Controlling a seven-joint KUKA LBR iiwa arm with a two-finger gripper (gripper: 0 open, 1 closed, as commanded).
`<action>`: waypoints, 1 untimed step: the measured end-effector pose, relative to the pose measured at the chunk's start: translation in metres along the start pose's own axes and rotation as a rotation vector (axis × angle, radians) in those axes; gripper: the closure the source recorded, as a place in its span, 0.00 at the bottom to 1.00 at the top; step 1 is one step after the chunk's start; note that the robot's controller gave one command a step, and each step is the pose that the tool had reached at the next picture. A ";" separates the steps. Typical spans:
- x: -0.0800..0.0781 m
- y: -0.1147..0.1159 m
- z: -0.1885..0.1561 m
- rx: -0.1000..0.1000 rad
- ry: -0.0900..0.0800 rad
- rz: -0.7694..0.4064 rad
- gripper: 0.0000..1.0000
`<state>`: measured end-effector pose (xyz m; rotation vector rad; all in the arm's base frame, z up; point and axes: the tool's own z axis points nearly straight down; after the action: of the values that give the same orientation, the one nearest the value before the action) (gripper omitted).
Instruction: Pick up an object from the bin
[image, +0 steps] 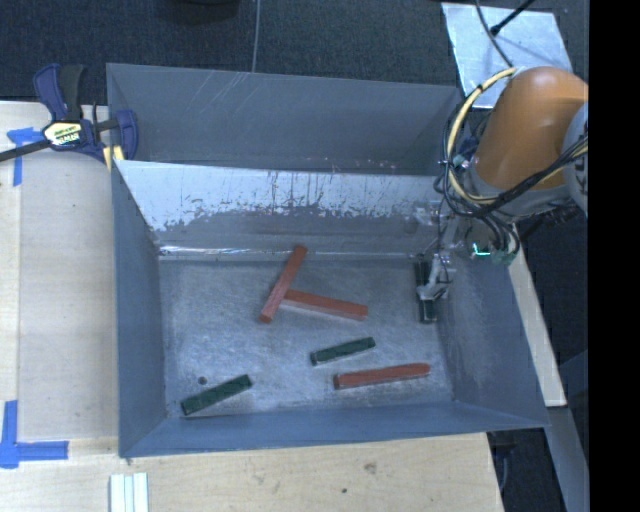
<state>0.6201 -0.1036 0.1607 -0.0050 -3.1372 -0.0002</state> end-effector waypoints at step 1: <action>0.038 0.083 0.049 -0.003 -0.001 -0.139 0.00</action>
Offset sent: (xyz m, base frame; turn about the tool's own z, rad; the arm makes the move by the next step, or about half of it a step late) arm -0.0371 0.0792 -0.0465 -0.1325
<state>0.5817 -0.0202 0.1118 0.2136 -3.1313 -0.0056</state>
